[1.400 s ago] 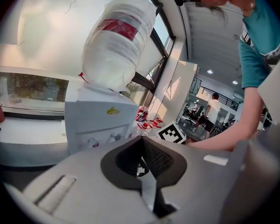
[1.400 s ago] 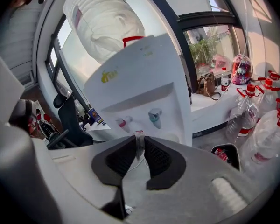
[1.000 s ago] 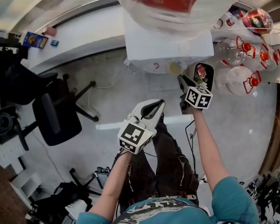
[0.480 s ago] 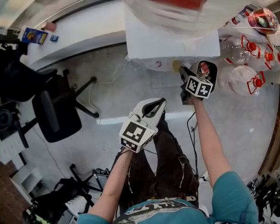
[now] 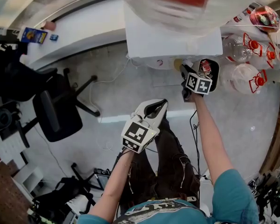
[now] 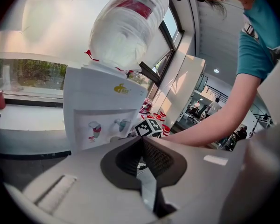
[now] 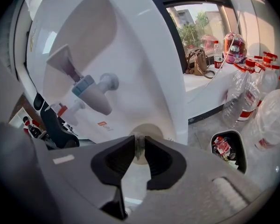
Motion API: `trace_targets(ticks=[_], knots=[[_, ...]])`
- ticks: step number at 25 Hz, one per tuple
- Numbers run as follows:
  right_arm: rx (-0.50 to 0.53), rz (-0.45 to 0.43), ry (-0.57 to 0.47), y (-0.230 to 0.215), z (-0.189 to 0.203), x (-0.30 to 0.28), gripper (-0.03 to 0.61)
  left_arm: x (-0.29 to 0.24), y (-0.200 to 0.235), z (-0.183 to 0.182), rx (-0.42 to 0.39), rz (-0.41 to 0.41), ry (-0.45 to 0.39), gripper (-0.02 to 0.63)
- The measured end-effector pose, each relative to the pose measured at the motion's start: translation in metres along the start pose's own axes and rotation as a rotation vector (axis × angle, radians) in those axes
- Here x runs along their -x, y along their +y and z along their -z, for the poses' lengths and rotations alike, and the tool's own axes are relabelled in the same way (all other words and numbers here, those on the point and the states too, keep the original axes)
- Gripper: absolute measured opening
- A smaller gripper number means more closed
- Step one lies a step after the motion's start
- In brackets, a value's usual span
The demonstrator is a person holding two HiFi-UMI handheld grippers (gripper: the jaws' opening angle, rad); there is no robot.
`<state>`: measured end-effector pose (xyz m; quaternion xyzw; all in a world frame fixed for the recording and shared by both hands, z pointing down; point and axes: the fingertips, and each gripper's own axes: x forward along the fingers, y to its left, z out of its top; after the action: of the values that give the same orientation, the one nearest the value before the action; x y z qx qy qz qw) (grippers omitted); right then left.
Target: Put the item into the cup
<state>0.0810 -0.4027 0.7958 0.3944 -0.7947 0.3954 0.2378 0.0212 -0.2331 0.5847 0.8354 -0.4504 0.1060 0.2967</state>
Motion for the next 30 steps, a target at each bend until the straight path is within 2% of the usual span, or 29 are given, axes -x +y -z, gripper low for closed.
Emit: trace_targets(ticks=[8,14,22,30], knots=[[0.048,-0.008,0.004,0.004,-0.001,0.001,0.097,0.005,0.002,0.003,-0.002,0.002,0.004,0.015],[0.032,-0.017,-0.008,0.004,-0.002,0.006,0.133,0.008,-0.002,0.009,-0.018,0.009,0.013,0.015],[0.094,-0.024,-0.002,0.015,-0.001,0.012,0.133,0.014,-0.003,0.011,-0.023,0.021,0.015,0.015],[0.168,-0.077,-0.04,0.05,-0.006,0.039,0.132,0.027,-0.002,0.005,-0.047,0.033,0.022,0.015]])
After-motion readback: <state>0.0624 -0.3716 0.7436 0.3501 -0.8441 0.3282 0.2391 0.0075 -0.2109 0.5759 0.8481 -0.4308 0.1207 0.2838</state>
